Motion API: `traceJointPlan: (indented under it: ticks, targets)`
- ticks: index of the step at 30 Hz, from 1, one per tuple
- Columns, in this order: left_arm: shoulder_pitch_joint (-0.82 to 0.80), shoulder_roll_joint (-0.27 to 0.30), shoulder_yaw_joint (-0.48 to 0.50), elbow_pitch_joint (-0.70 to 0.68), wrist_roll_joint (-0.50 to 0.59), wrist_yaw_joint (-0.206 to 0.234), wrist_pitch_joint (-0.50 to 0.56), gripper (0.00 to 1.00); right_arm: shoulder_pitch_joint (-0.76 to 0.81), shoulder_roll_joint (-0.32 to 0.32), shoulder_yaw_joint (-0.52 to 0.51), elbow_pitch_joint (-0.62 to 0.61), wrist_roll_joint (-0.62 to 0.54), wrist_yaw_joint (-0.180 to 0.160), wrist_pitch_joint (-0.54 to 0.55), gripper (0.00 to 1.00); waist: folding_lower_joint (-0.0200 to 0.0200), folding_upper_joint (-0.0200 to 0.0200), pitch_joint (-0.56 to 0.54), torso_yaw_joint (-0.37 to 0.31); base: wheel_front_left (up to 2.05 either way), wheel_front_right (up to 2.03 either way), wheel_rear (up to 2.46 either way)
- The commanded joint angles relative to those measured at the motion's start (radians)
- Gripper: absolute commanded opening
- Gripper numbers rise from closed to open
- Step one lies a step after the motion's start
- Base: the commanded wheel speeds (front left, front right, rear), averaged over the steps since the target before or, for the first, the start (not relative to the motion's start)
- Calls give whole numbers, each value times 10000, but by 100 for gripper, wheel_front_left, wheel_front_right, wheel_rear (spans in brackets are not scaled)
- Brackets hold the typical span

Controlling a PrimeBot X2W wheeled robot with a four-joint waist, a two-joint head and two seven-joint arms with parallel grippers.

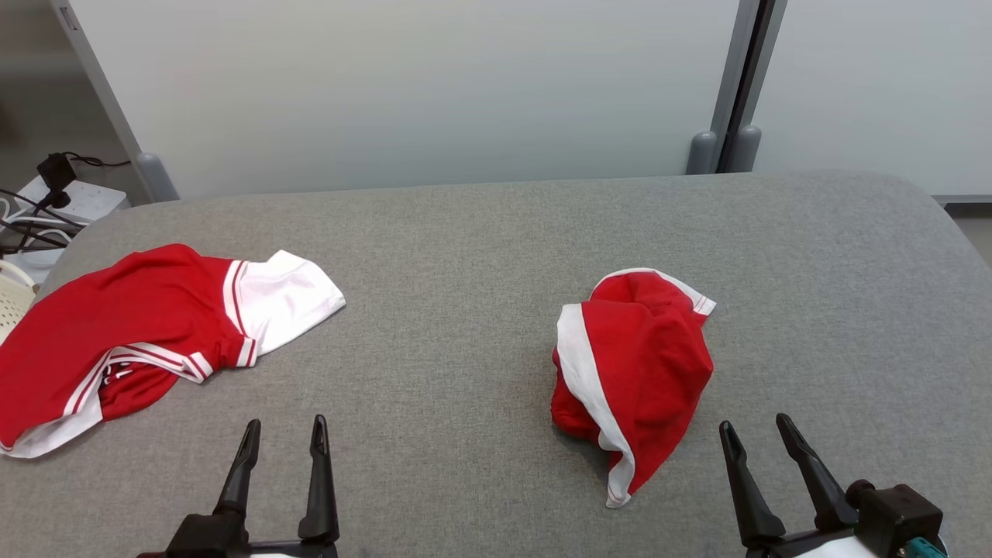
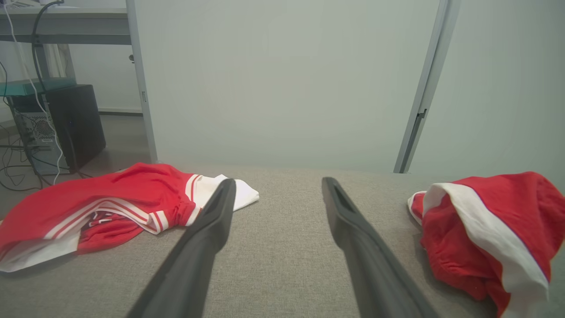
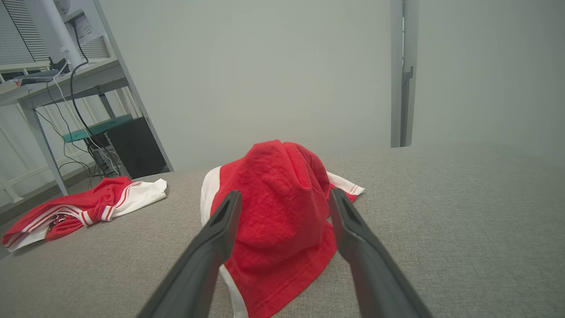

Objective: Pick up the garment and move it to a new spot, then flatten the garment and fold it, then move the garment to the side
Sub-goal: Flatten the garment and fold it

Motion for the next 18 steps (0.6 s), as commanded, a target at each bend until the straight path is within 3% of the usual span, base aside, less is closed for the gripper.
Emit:
traceJointPlan:
  ticks: [1, 8, 18]
  targets:
    - [-396, 32, 271, -248, 94, -16, -57, 100, -208, -43, 184, -261, -13, 14, -132, 100, 0, 0, 10, 4, 0, 0, 0]
    - [-460, 32, 168, -103, -177, 35, -57, 100, -259, -75, 318, -116, 115, 14, -132, 100, 0, 0, -22, 29, 0, 0, 0]
    - [-717, 31, -175, 152, -268, -53, -57, 100, -1583, -76, 2153, 2621, 597, 14, -132, 100, 0, 0, 104, 85, 0, 0, 0]
